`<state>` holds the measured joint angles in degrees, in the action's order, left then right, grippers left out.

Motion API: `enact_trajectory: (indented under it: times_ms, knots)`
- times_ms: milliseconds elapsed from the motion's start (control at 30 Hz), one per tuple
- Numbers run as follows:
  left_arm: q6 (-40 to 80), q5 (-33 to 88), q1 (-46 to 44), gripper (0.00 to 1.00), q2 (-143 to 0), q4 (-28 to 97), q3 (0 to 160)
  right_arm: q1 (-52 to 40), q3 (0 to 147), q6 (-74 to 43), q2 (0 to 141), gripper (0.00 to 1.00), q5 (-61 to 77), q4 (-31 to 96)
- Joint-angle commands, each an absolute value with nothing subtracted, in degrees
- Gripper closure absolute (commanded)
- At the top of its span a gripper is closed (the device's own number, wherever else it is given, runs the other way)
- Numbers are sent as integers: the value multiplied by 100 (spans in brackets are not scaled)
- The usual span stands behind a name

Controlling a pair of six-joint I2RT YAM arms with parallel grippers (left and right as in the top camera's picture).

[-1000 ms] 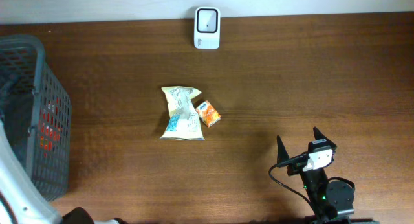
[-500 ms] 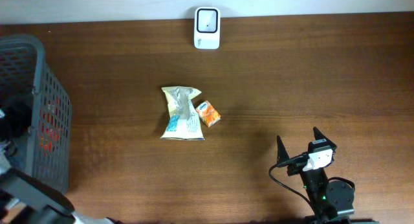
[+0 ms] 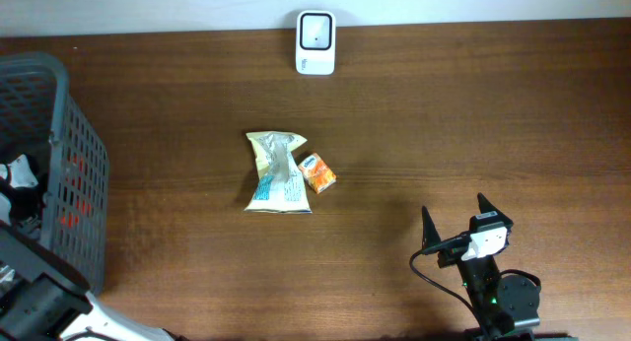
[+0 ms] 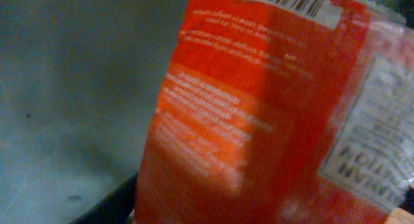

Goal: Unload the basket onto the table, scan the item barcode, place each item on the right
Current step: 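Reach the left gripper into the basket and grasp the red snack bag, then carry the red snack bag out and place it beside the white bag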

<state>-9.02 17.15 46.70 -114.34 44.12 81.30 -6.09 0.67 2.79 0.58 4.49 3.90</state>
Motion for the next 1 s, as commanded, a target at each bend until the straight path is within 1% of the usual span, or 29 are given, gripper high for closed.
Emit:
enact_trajectory:
  times_ms: [0, 33, 100, 167, 300, 367, 400, 467, 500, 600, 667, 700, 767, 833, 867, 967]
  knots:
    - [-552, 1522, 4668, 91, -11548, 4495, 8162, -593, 32, 235, 21, 1, 423, 412]
    - [-519, 1520, 4668, 95, -11548, 4630, 8291, -593, 32, 235, 21, 1, 423, 412]
    - [-519, 1520, 4668, 100, -11537, 4976, 8659, -593, 32, 235, 21, 1, 423, 412]
    - [-519, 1520, 4668, 100, -11469, 5596, 9400, -593, 32, 235, 21, 1, 423, 412]
    - [-449, 1540, 4652, 100, -11063, 7140, 11679, -593, 32, 235, 21, 1, 423, 412]
    - [-427, 1745, 4611, 100, -10768, 7585, 12431, -593, 32, 235, 21, 1, 421, 412]
    - [-427, 2029, 4545, 100, -10562, 7771, 12770, -593, 32, 235, 21, 1, 423, 412]
    - [-427, 2390, 4346, 100, -10195, 7926, 12936, -593, 32, 235, 21, 1, 421, 412]
    - [-429, 2434, 4176, 100, -10027, 8009, 12936, -593, 32, 235, 21, 1, 421, 412]
    - [-432, 2423, 3234, 100, -9900, 8512, 12919, -593, 32, 235, 21, 1, 423, 412]
    - [-432, 2403, 2508, 100, -9942, 8626, 12676, -593, 32, 235, 21, 1, 423, 412]
    - [-429, 2193, 2049, 100, -9953, 8554, 12383, -593, 32, 235, 21, 1, 421, 412]
    - [-425, 1594, 1367, 96, -9963, 8246, 11721, -593, 32, 235, 21, 1, 423, 412]
    - [-158, 1199, 801, 92, -9996, 7719, 10814, -593, 32, 235, 21, 1, 421, 412]
    - [121, 969, 506, 92, -10025, 7341, 10167, -593, 32, 235, 21, 1, 423, 412]
    - [716, 744, 73, 96, -10134, 6351, 8770, -593, 32, 235, 21, 1, 423, 412]
